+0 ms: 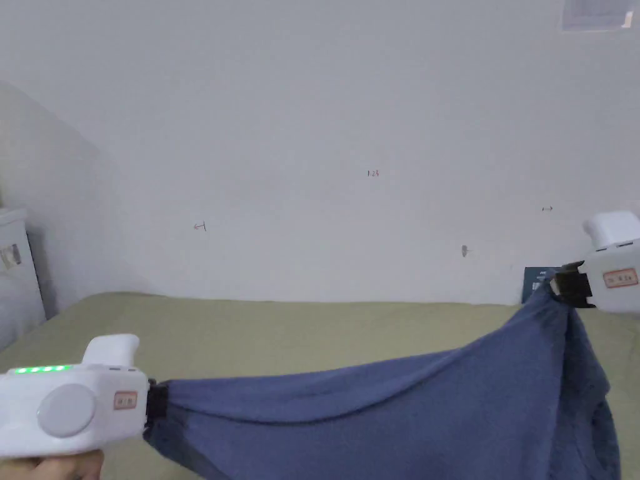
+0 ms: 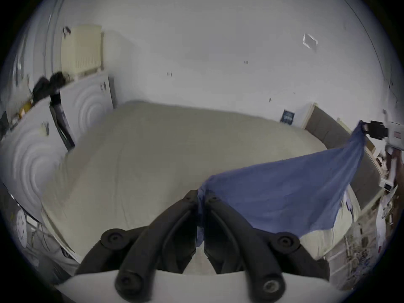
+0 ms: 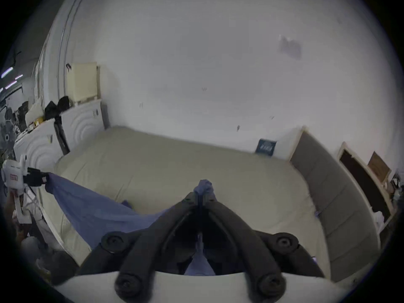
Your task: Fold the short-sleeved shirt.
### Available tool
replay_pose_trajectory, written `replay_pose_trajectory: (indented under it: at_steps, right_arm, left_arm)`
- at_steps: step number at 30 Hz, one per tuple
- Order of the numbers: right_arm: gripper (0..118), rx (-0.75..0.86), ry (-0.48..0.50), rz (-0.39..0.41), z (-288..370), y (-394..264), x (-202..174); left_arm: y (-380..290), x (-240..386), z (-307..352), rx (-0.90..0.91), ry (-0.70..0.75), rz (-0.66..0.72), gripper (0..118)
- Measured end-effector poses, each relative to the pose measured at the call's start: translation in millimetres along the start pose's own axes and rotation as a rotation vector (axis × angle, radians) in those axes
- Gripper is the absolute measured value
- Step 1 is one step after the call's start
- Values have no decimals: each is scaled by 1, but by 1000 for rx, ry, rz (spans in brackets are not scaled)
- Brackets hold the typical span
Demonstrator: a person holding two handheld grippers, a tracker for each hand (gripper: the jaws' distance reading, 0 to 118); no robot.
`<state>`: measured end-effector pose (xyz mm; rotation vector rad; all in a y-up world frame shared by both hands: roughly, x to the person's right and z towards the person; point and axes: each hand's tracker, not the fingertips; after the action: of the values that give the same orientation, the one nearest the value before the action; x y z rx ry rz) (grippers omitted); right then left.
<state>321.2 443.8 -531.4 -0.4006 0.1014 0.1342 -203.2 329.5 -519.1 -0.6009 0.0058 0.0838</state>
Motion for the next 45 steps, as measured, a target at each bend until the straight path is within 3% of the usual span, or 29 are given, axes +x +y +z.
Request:
replay_pose_trajectory:
  at_steps: [5,14,26,45]
  right_arm:
    - [5,79,-117,-15,46,38,14]
    - [5,139,-161,-98,58,83,41]
    - [5,179,-200,-92,1,135,41]
    - [5,273,-261,-68,-137,240,68]
  left_arm:
    - [83,30,12,71,14,-19,2]
    - [168,51,41,152,110,-59,2]
    - [227,54,24,217,186,-97,2]
    - [334,76,-92,293,284,-67,2]
